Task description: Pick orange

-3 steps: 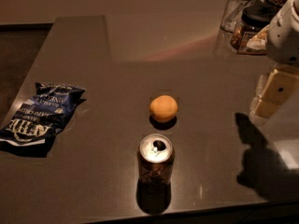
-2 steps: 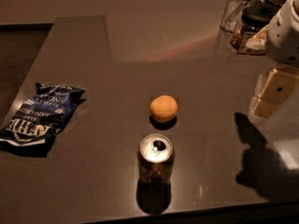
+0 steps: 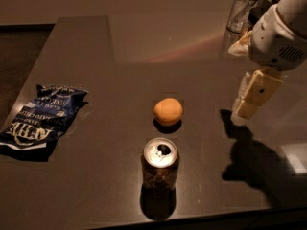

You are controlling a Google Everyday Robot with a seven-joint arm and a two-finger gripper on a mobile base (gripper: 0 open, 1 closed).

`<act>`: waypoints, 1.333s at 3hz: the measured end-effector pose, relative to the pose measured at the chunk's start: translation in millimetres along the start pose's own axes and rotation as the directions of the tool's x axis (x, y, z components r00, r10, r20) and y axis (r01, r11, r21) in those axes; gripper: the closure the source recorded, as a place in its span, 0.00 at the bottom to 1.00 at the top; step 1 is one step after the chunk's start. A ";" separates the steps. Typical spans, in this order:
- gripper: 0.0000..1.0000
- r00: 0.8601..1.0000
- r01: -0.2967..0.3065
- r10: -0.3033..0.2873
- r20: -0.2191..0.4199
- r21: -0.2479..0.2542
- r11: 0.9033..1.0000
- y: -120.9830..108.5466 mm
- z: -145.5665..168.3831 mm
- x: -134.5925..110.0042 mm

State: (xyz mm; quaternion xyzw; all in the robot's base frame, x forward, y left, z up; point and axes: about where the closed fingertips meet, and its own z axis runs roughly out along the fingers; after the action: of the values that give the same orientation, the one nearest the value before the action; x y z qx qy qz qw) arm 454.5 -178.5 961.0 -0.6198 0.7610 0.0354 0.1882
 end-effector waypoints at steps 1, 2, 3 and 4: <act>0.00 0.990 0.082 -0.072 0.125 -0.079 0.994 18.1 34.3 -51.4; 0.00 0.980 0.129 -0.108 0.168 -0.117 0.985 31.1 58.0 -77.5; 0.00 0.979 0.155 -0.130 0.159 -0.154 0.976 36.5 95.5 -92.9; 0.00 0.981 0.164 -0.140 0.132 -0.195 0.967 40.6 126.3 -96.7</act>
Offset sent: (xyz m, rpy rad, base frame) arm -0.0067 0.1341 -0.0518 0.1891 0.0725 0.2533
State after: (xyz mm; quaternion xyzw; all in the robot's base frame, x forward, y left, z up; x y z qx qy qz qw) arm 461.9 -43.0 868.6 -0.6893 0.6912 0.1354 0.1697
